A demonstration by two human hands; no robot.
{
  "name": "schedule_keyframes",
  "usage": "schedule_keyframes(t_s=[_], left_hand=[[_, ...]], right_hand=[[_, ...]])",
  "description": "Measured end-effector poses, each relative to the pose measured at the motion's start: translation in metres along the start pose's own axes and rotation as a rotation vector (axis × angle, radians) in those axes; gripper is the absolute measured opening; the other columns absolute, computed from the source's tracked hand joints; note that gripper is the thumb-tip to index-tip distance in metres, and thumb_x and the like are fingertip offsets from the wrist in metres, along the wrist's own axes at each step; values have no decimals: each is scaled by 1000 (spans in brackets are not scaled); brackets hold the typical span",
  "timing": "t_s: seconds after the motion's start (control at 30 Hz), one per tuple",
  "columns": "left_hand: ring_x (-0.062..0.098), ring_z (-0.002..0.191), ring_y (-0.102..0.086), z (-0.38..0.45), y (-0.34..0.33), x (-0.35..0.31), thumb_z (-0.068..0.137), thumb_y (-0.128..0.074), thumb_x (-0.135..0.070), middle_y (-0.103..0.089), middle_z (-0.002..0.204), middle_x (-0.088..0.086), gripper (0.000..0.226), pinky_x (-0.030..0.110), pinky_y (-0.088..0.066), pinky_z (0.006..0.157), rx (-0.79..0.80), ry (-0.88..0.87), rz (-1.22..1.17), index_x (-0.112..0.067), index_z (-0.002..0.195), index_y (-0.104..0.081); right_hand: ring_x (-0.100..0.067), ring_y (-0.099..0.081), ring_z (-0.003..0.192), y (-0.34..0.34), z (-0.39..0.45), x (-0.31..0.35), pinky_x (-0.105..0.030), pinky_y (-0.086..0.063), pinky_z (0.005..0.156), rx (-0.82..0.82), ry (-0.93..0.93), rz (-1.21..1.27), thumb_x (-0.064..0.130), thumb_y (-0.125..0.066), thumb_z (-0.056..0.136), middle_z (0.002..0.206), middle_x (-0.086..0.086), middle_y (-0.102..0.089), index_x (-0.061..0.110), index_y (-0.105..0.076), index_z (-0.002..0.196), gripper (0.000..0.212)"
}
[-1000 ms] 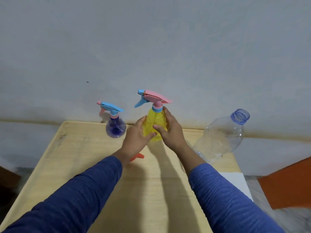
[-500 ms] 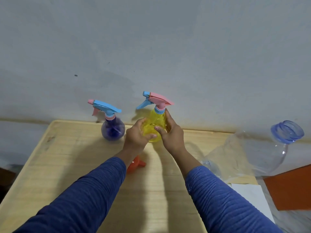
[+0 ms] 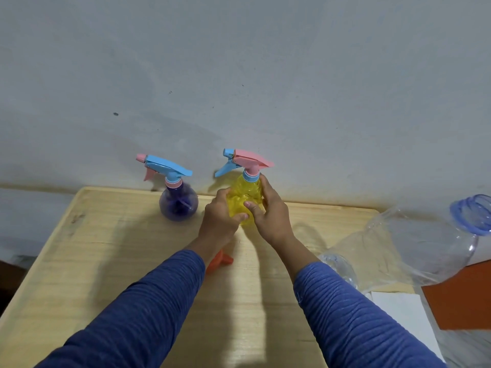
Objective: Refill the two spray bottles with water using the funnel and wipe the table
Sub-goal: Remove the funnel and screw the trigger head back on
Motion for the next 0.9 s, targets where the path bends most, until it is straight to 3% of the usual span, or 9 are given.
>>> schedule_keyframes(t_s=[0.17,0.23,0.33,0.5,0.7,0.9], left_hand=[[19,106,-57,0,2,-4,71,-78,-22,-60,119,7,74,23,-42,86,44,-5,39,-14,134,-40],[24,123,-49,-1,3,-8,72,-78,-25,-52,134,10,87,22,-36,95,86,-14,99,-11,143,-29],[26,133,-39,-4,12,-8,78,-72,-35,-40,145,14,92,30,-32,107,111,-13,165,-9,147,-17],[24,132,-42,-16,36,-1,85,-63,-39,-46,141,13,73,38,-33,109,135,17,150,-9,143,-31],[22,130,-42,-47,52,18,92,-53,-36,-48,140,8,51,27,-28,106,188,31,189,-13,136,-45],[28,123,-49,-60,76,31,92,-51,-39,-54,133,14,52,27,-35,98,40,76,182,-11,136,-44]], right_hand=[[-22,-48,125,-5,-3,-5,-23,-35,97,87,-100,-46,23,-58,91,141,-5,-48,23,-10,150,75],[-22,-37,136,-4,-9,-10,-20,-28,99,113,-151,-62,25,-58,92,149,-7,-37,19,-2,150,81],[-23,-28,141,-1,-19,-16,-26,-25,109,111,-214,-92,28,-58,92,154,-11,-26,12,1,149,84],[-25,-35,137,-1,-43,-18,-32,-29,110,61,-292,-85,26,-58,91,149,-15,-34,9,-6,149,80],[-17,-44,127,-24,-82,-6,-30,-35,107,114,-314,13,19,-64,83,143,-6,-41,19,-29,145,71],[-15,-41,130,-38,-93,19,-26,-32,108,152,-184,36,24,-67,80,142,-3,-43,25,-34,143,71]])
Point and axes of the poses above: each hand's wrist, its own z-axis towards the middle knuckle, its own y-axis out of the back of the hand, x = y × z, the point moved 10 cm from there along z, towards the middle knuckle
